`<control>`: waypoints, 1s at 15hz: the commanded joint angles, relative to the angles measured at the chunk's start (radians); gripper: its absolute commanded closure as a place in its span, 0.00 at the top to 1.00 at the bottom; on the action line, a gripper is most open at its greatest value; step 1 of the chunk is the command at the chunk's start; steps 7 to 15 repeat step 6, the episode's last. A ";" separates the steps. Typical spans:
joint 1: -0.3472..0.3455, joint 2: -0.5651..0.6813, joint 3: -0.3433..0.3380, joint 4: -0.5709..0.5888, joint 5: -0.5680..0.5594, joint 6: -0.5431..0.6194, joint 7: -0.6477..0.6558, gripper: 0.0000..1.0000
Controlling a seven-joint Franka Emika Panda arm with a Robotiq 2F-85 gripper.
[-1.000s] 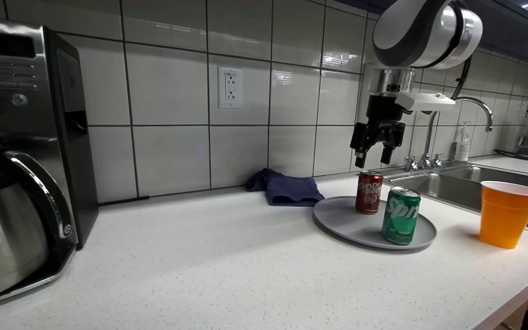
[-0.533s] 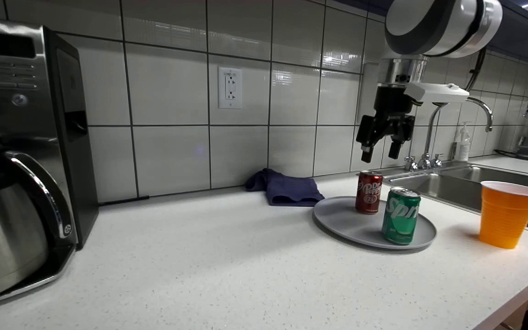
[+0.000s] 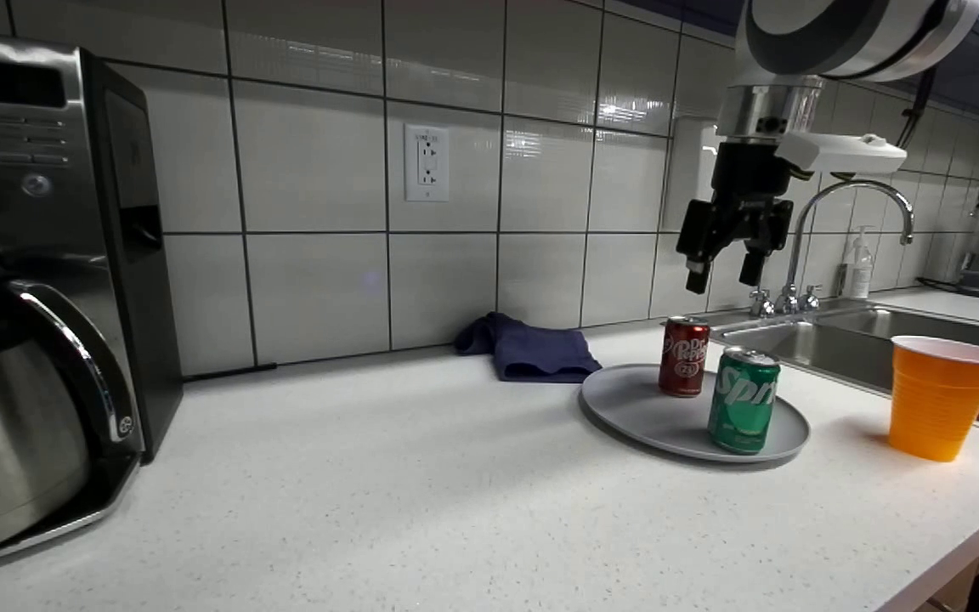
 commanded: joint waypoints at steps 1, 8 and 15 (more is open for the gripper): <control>0.001 -0.010 0.002 -0.007 -0.004 -0.003 0.004 1.00; 0.003 -0.027 0.005 -0.022 -0.004 -0.003 0.007 1.00; 0.003 -0.027 0.005 -0.022 -0.004 -0.003 0.007 1.00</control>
